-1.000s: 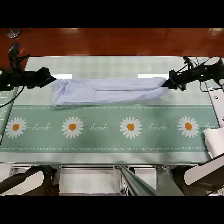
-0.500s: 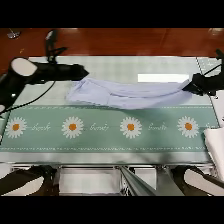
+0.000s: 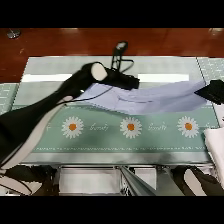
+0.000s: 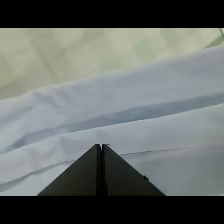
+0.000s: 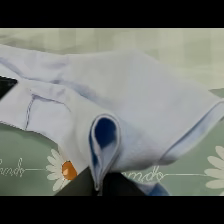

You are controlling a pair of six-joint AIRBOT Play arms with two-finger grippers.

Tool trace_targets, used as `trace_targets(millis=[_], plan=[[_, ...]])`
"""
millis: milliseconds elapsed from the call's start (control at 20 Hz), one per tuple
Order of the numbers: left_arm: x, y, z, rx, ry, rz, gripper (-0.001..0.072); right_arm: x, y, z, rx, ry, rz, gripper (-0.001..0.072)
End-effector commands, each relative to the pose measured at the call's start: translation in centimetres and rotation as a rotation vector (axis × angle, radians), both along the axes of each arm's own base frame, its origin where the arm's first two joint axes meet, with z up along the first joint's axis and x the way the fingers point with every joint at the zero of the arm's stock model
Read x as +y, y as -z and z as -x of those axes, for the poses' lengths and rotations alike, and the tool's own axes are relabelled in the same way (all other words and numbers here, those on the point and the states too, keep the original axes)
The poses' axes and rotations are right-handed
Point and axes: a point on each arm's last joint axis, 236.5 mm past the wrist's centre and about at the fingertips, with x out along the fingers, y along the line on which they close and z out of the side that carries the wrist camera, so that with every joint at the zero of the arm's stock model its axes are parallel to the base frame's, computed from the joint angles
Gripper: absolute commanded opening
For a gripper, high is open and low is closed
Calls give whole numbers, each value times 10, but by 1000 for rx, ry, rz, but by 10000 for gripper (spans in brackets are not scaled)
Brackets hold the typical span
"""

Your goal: Fold the shirts.

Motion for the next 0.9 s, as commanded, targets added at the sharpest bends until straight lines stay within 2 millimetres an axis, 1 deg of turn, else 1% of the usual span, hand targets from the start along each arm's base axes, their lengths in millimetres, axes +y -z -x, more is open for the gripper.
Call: trace_targets(millis=[0, 100, 300, 350, 450, 550, 650, 750, 800, 850], plan=[[-53, 50, 42, 147, 44, -15, 20, 5, -11, 5, -35, 8, -8, 16], [-70, 63, 63, 218, 65, 2, 20, 8, -15, 1, -53, 8, -24, 16], [-97, 76, 88, 273, 89, 40, 21, 10, -16, 1, -59, 4, -34, 16], [-99, 77, 89, 278, 91, 44, 21, 10, -16, 1, -58, 4, -34, 16], [-93, 69, 80, 289, 85, 52, 22, 10, -16, 1, -56, 3, -35, 16], [-71, 49, 58, 305, 83, 57, 21, 10, -16, 0, -59, 6, -35, 16], [-36, 14, 23, 277, 53, 82, 22, 11, -16, -3, -63, 3, -36, 16], [12, -34, -10, 204, 27, 110, 22, 26, -9, -10, -49, -43, -48, 16], [43, -61, -25, 154, 14, 114, 22, 40, -5, -16, -44, -75, -59, 16], [80, -81, -39, 105, -18, 85, 21, 55, -2, -25, -46, -99, -75, 16]])
